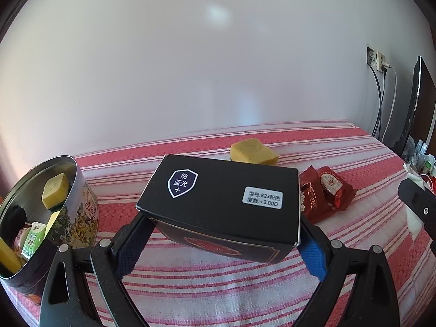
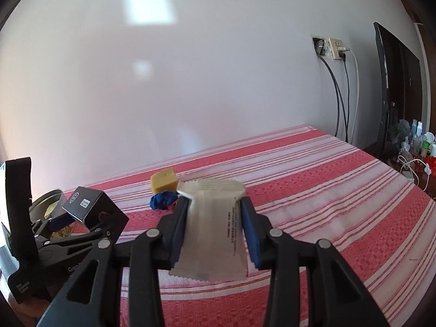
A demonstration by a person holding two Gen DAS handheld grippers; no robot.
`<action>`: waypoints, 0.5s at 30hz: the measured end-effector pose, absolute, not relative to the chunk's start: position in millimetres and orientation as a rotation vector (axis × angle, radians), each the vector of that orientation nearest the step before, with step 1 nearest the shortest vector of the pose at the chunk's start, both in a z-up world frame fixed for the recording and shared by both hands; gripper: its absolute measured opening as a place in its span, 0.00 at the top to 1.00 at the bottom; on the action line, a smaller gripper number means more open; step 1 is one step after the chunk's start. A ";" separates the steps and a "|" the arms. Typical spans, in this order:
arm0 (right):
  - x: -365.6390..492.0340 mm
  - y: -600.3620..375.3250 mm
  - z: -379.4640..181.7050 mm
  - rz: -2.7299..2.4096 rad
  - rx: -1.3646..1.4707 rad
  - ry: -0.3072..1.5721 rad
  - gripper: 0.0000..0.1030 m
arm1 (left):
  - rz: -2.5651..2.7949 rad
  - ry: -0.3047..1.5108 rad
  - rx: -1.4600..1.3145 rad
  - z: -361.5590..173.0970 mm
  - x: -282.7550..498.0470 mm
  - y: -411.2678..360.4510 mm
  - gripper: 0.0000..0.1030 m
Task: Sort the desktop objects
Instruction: 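Lift the black box and white packet and carry both toward the metal tin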
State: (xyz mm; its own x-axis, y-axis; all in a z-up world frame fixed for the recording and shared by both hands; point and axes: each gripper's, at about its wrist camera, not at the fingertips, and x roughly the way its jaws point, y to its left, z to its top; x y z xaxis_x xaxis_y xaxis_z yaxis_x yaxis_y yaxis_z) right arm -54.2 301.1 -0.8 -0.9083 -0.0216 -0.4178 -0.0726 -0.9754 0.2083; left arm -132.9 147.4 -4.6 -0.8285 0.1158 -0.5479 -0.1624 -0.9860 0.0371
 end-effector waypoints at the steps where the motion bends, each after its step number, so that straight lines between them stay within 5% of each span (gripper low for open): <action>1: -53.9 297.6 -1.1 3.031 -0.671 0.347 0.62 | 2.870 0.123 -0.848 -4.3 -131.4 146.4 0.05; 15: -61.2 251.8 -5.5 3.085 -0.706 0.353 0.62 | 2.897 0.067 -0.808 -2.8 -109.7 112.8 0.05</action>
